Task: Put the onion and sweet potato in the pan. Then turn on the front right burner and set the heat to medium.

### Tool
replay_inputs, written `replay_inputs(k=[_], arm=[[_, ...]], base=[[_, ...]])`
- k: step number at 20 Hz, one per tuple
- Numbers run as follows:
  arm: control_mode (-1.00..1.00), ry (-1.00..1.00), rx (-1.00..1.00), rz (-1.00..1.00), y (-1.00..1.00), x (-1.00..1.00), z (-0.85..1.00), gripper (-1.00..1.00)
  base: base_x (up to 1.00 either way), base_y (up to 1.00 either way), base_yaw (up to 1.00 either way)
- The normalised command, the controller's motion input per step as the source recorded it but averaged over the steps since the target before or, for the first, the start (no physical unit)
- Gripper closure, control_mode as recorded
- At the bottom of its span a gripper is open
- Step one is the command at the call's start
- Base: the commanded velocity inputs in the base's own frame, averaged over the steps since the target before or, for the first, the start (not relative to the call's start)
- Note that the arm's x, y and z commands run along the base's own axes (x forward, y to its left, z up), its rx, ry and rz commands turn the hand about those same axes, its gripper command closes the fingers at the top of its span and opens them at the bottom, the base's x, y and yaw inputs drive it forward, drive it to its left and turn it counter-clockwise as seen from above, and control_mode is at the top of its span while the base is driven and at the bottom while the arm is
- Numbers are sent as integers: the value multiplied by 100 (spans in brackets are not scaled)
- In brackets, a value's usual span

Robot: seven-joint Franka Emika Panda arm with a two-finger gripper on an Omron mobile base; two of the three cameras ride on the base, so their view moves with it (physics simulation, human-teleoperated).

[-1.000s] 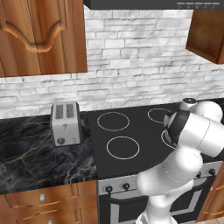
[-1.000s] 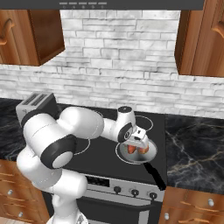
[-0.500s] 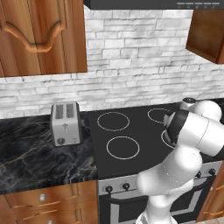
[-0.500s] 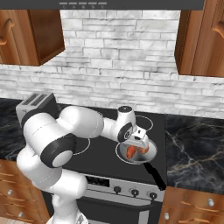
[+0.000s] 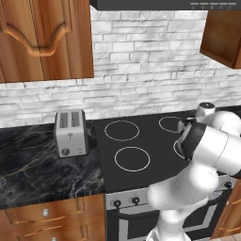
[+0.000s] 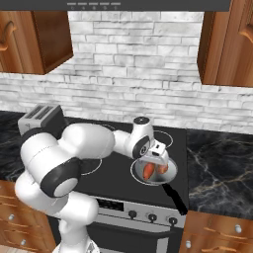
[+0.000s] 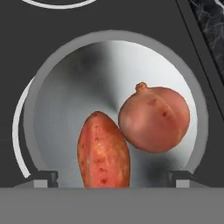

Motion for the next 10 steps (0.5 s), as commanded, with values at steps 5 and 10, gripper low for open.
replay_inputs(k=[5,10], arm=[[-100,-18,2,0,-9,-73,43,-100],[-100,-19,10,0,-26,-56,16,-100]], base=[[0,0,0],[0,0,0]])
